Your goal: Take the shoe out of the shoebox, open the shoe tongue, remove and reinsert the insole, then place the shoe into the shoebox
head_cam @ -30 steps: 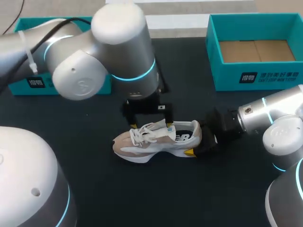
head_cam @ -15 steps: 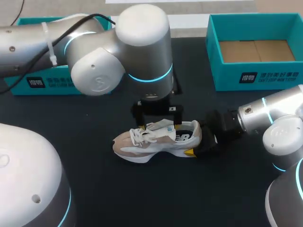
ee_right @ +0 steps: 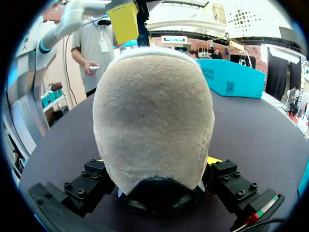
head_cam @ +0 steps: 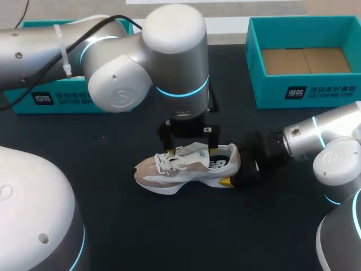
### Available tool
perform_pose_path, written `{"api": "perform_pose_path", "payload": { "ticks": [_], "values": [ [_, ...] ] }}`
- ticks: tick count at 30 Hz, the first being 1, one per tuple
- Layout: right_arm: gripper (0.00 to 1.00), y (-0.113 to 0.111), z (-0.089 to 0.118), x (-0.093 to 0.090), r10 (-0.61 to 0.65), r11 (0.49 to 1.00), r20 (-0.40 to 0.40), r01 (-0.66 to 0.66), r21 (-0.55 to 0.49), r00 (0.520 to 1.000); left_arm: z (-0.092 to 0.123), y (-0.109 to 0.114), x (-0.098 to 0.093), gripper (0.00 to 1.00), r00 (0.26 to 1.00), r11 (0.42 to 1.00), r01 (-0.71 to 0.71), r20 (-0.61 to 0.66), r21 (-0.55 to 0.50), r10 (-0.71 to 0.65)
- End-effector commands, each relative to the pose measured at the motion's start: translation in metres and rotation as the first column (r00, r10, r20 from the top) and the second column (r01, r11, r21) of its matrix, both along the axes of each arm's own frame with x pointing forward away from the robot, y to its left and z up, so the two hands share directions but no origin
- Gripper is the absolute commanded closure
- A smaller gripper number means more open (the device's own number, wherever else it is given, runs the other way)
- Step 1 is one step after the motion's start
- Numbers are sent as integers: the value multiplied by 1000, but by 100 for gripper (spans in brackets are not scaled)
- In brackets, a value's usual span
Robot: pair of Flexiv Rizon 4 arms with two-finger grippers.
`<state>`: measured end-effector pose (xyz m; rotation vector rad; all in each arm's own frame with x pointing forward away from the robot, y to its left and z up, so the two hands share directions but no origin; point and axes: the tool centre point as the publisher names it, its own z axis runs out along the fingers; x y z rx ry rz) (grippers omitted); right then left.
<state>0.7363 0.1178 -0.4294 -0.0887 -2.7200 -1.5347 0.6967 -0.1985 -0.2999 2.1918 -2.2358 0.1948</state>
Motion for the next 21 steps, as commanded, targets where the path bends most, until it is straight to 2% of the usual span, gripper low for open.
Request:
{"api": "perform_pose_path", "payload": {
  "ticks": [1,17,21],
  "values": [
    [100,8,-7,1,-1,1000,0,1,-4,1000,-1,-2,-1,0,1000,1000,-22,-8,15,22],
    [100,8,-7,1,-1,1000,0,1,-4,1000,-8,3,6,0,996,992,-82,-33,93,85],
    [100,8,-7,1,-1,1000,0,1,-4,1000,-8,2,8,0,995,985,-91,-30,147,96]
  ]
}}
